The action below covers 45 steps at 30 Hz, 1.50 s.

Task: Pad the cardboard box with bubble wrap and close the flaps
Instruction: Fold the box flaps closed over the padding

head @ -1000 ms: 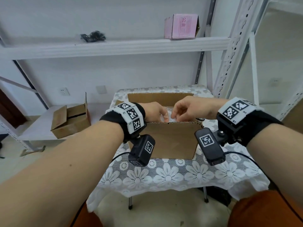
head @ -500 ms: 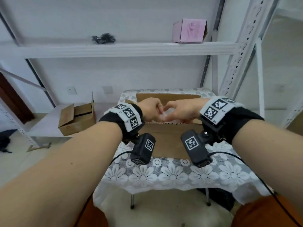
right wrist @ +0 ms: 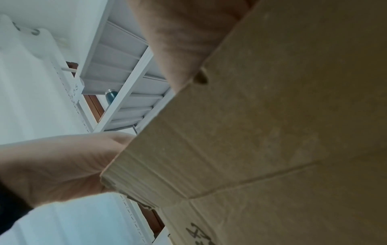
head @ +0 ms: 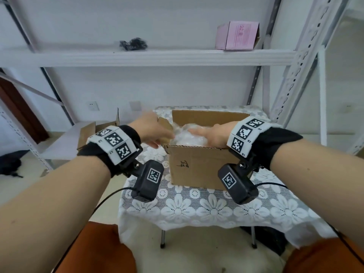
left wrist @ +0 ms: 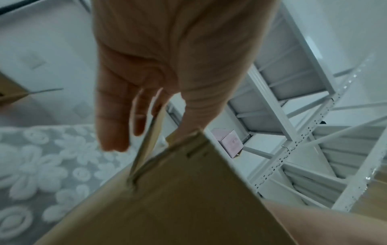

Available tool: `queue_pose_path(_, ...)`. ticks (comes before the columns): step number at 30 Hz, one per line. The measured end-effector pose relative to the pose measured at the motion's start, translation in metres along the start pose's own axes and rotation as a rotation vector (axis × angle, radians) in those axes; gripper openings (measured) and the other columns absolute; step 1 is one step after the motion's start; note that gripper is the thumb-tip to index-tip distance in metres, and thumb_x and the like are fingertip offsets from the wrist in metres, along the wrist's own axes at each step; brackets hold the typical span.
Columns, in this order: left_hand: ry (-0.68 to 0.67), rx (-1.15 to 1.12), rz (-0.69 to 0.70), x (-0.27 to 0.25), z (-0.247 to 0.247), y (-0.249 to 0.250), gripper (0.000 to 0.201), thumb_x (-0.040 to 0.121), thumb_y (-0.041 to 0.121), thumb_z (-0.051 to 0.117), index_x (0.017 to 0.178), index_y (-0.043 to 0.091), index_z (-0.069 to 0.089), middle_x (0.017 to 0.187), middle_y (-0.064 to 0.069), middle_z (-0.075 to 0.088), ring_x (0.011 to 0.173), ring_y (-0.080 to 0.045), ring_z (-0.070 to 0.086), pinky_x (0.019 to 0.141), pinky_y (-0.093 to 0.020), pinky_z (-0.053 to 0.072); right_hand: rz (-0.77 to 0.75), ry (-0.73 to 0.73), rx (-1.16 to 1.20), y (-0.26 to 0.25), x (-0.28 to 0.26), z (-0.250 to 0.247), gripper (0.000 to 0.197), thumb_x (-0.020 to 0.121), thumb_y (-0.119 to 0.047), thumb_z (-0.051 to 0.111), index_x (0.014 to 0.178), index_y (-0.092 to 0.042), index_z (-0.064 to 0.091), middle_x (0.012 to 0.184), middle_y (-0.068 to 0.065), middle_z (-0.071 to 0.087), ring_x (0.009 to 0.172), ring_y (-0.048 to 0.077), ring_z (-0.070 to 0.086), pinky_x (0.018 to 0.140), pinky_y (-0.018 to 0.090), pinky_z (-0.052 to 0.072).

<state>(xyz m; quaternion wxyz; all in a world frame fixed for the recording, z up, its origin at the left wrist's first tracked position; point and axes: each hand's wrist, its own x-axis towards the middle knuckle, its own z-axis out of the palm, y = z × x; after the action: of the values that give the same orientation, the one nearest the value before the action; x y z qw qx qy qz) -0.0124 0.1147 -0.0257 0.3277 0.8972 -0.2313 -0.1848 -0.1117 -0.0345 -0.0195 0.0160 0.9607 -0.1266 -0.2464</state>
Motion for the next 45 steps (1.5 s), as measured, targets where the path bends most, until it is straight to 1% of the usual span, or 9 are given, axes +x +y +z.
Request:
queue_pose_path(5,0.07,0.02,0.183,0.006,0.017,-0.013,0.056,0.07,0.013,0.081,0.117,0.011,0.051,0.095,0.002,0.058,0.08,-0.012,0.059,0.067,-0.023,0.051,0.014,-0.009,-0.131,-0.004,-0.003,-0.002,0.063,0.101,-0.003,0.023,0.151,-0.032,-0.003,0.158,0.015,0.012,0.139,0.031,0.03,0.099,0.035,0.037)
queue_pose_path(11,-0.12,0.185,0.312,0.007,0.015,-0.013,0.05,0.079,0.023,0.074,0.125,0.023,0.055,0.112,0.007,0.055,0.087,-0.011,0.058,0.066,-0.013,0.044,0.013,-0.007,-0.162,-0.007,-0.003,-0.002,0.059,0.101,-0.014,0.029,0.15,-0.036,0.003,0.154,0.013,0.023,0.131,0.029,0.041,0.09,0.034,0.04)
queue_pose_path(16,-0.159,0.131,0.254,0.017,0.014,-0.015,0.063,0.074,0.027,0.078,0.128,0.028,0.047,0.139,0.004,0.044,0.12,-0.017,0.049,0.097,-0.029,0.043,0.026,-0.021,-0.126,-0.007,-0.001,0.0,0.06,0.101,-0.014,0.026,0.149,-0.041,0.002,0.149,0.02,0.026,0.128,0.036,0.042,0.089,0.036,0.04)
queue_pose_path(22,-0.251,0.159,0.246,0.022,0.013,-0.018,0.089,0.079,0.028,0.073,0.15,0.021,0.02,0.15,0.005,0.031,0.133,-0.017,0.037,0.104,-0.027,0.034,0.029,-0.032,-0.087,-0.005,0.0,0.001,0.06,0.101,-0.02,0.032,0.147,-0.045,0.004,0.147,0.021,0.023,0.122,0.039,0.044,0.101,0.048,0.039)
queue_pose_path(28,-0.317,0.211,0.206,0.032,0.008,-0.011,0.087,0.06,0.046,0.071,0.139,0.033,0.036,0.123,0.007,0.049,0.106,-0.014,0.052,0.094,-0.029,0.041,0.027,-0.046,-0.091,-0.007,-0.001,-0.001,0.066,0.099,-0.006,0.022,0.147,-0.045,0.0,0.15,0.022,0.019,0.128,0.039,0.04,0.101,0.046,0.039)
queue_pose_path(32,-0.322,0.262,0.233,0.035,0.016,-0.012,0.071,0.079,0.032,0.072,0.139,0.028,0.035,0.126,0.002,0.047,0.094,-0.012,0.054,0.07,-0.02,0.043,0.037,-0.055,-0.119,-0.008,0.004,0.0,0.063,0.1,-0.009,0.024,0.147,-0.045,0.001,0.148,0.021,0.022,0.125,0.037,0.042,0.097,0.043,0.039)
queue_pose_path(36,-0.222,0.471,0.327,0.034,0.017,-0.015,0.07,0.083,0.04,0.066,0.144,0.03,0.034,0.145,0.003,0.035,0.127,-0.023,0.035,0.108,-0.038,0.033,0.039,-0.049,-0.095,-0.008,0.005,-0.001,0.061,0.101,-0.01,0.027,0.149,-0.041,0.006,0.149,0.021,0.023,0.128,0.038,0.04,0.097,0.041,0.04)
queue_pose_path(41,-0.207,0.46,0.46,0.023,0.014,0.0,0.048,0.084,0.033,0.067,0.13,0.025,0.056,0.136,0.004,0.044,0.124,-0.015,0.042,0.107,-0.03,0.033,0.01,-0.004,0.057,-0.003,0.0,-0.001,0.06,0.099,-0.022,0.035,0.148,-0.042,0.007,0.144,0.021,0.033,0.119,0.037,0.049,0.094,0.042,0.042)
queue_pose_path(45,-0.447,0.371,0.285,0.017,-0.003,0.012,0.076,0.069,0.078,0.052,0.132,0.034,0.054,0.149,0.012,0.038,0.138,-0.013,0.032,0.118,-0.043,0.017,0.072,0.192,0.342,0.006,0.008,0.001,0.059,0.096,-0.024,0.043,0.143,-0.006,0.011,0.099,0.016,0.058,0.083,0.028,0.055,0.079,0.038,0.045)
